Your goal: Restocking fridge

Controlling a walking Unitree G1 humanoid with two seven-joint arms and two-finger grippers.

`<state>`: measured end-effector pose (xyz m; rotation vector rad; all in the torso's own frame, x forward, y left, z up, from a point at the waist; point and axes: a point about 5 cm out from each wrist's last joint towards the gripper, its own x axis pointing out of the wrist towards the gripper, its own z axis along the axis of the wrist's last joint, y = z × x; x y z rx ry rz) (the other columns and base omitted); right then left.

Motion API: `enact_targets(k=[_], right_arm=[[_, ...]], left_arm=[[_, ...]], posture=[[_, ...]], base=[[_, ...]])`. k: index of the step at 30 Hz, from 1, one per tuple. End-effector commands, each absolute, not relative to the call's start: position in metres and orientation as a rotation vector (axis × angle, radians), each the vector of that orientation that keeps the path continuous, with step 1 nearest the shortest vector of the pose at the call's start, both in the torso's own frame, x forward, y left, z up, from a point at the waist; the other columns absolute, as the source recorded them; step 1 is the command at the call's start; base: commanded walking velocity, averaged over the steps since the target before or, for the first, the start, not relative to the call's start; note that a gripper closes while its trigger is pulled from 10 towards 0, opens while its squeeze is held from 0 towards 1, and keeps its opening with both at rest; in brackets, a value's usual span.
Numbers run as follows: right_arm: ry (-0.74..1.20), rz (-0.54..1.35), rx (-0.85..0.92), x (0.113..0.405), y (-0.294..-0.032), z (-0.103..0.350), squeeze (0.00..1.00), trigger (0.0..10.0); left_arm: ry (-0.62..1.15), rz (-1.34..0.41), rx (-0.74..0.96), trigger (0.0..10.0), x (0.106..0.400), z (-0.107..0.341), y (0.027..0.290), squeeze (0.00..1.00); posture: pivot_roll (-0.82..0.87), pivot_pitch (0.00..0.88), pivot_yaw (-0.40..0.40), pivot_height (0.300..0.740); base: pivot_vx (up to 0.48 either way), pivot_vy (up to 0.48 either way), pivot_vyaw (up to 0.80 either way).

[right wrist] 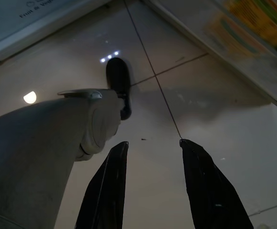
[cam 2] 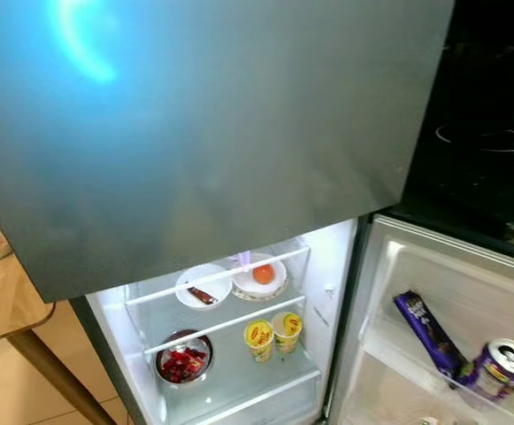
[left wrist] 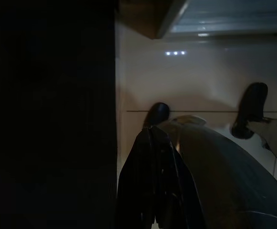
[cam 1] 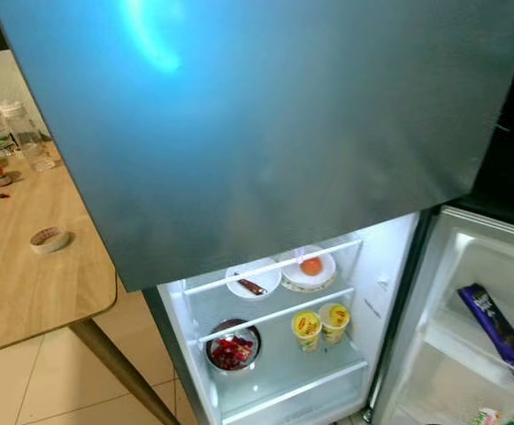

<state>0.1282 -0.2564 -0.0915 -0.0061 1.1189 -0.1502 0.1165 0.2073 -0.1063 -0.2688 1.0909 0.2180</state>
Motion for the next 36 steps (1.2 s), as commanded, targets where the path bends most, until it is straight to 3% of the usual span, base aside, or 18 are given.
enact_targets(k=[1, 26, 36], right_arm=[[1.125, -0.142, -0.011, 0.1282, -0.2547, -0.0921, 0.0, 10.0], [1.121, -0.145, -0.014, 0.1302, -0.2576, -0.0906, 0.0, 10.0], [1.118, -0.146, -0.007, 0.1308, -0.2567, -0.0906, 0.0, 10.0]], left_arm=[[1.097, 0.209, -0.264, 10.0, 0.1154, -0.1069, 0.2058, 0.0], [1.106, 0.197, -0.28, 10.0, 0.1138, -0.1084, 0.1993, 0.0], [1.067, 0.147, -0.269, 10.0, 0.1213, -0.1056, 0.1985, 0.0]], posture=[[-0.1, 0.0, 0.023, 0.74], [-0.11, 0.0, 0.014, 0.74], [-0.11, 0.0, 0.018, 0.74]], base=[[-0.48, 0.0, 0.0], [-0.48, 0.0, 0.0], [-0.066, 0.0, 0.0]])
